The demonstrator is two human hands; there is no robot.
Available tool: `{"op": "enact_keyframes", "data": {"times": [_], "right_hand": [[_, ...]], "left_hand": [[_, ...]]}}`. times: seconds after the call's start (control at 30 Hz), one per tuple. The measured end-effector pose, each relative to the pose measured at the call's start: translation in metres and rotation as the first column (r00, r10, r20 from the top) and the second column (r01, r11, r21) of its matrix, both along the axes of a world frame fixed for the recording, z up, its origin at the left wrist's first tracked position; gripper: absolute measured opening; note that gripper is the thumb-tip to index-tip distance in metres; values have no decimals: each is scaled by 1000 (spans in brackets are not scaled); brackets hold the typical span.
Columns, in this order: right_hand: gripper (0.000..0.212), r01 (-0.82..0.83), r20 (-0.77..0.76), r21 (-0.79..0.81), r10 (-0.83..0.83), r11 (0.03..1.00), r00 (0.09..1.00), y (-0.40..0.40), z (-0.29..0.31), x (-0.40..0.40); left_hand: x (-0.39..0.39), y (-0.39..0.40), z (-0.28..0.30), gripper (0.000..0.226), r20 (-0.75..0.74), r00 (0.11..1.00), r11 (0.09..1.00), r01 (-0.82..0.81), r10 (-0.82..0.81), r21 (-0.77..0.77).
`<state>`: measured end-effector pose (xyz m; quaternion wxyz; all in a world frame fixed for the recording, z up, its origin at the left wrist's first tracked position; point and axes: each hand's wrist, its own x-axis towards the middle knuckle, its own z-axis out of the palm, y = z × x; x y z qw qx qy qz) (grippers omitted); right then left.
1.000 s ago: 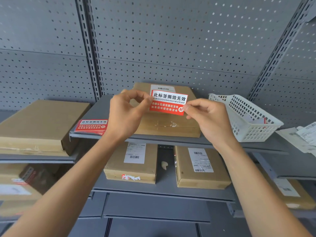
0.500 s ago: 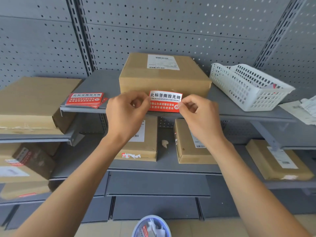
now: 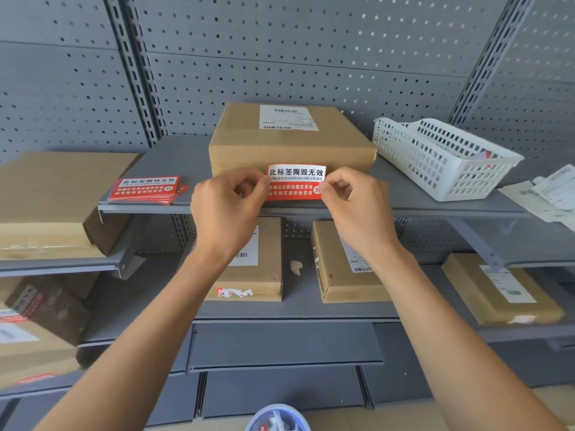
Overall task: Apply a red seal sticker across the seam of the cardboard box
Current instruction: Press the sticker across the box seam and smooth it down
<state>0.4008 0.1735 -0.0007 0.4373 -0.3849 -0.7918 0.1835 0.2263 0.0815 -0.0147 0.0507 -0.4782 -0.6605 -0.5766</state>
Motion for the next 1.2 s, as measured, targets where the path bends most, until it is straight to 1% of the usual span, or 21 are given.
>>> {"op": "enact_keyframes", "data": {"times": [0.27, 0.53, 0.9, 1.2], "right_hand": [[12, 6, 25, -13, -6, 1000, 1000, 2, 1, -4], [13, 17, 36, -1, -17, 1000, 999, 3, 1, -6], [14, 68, 45, 46, -70, 997, 997, 5, 0, -12], [18, 141, 96, 75, -148, 987, 984, 4, 3, -18]], "left_hand": [[-2, 3, 2, 17, 2, 999, 999, -43, 43, 1], [-2, 8, 4, 19, 7, 997, 997, -77, 77, -31], [-4, 9, 5, 17, -25, 995, 994, -99, 98, -51], [-4, 13, 4, 22, -35, 989, 988, -145, 144, -47]]}}
